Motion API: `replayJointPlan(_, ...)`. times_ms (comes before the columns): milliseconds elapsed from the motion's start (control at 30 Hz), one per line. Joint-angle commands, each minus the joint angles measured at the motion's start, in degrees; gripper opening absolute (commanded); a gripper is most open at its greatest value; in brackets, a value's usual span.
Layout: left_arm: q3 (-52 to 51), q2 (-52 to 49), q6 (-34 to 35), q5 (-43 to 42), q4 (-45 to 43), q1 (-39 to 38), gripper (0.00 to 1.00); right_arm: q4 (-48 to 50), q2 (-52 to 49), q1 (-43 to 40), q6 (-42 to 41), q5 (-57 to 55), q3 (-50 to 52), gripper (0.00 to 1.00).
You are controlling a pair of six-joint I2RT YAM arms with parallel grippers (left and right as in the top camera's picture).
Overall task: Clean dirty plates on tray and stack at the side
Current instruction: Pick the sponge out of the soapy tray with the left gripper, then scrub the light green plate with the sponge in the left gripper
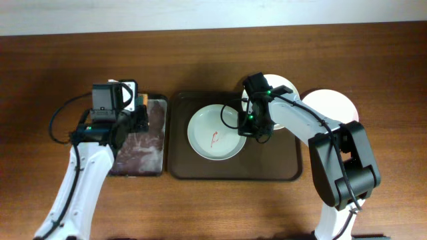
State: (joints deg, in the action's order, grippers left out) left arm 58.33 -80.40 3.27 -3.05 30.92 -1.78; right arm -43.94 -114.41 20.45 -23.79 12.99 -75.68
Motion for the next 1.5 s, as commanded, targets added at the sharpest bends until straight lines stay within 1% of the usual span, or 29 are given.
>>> replayJointPlan(0,1.3,4.5,3.2,-0.8,-2.4,0.2,0.0,-0.4,0.6,0.2,0.0,-0.6,0.3,0.04)
replayJointPlan(67,1.3,6.4,4.9,-0.8,-4.0,0.3,0.0,-0.4,0.6,0.2,0.0,-0.6,0.3,0.04)
replayJointPlan(133,1.3,8.1,8.1,-0.8,-5.0,0.3,0.0,-0.4,0.6,0.2,0.0,-0.6,0.3,0.04)
replayJointPlan(267,1.3,9.5,20.3,-0.7,-5.4,0.2,0.0,-0.4,0.6,0.2,0.0,-0.6,0.3,0.04)
replayJointPlan(1200,1.1,9.2,20.5,-1.2,-4.7,0.2,0.0,-0.4,0.6,0.2,0.0,-0.6,0.3,0.04)
replayJointPlan(1300,-0.3,6.8,20.5,-0.6,-2.9,0.1,0.0,-0.4,0.6,0.2,0.0,-0.6,0.3,0.04)
replayJointPlan(1433,-0.4,-1.2,20.2,-0.2,1.4,0.1,0.0,-0.4,0.6,0.2,0.0,-0.6,0.3,0.04)
replayJointPlan(1467,-0.4,-4.5,20.2,-0.2,2.2,0.1,0.0,-0.4,0.6,0.2,0.0,-0.6,0.3,0.04)
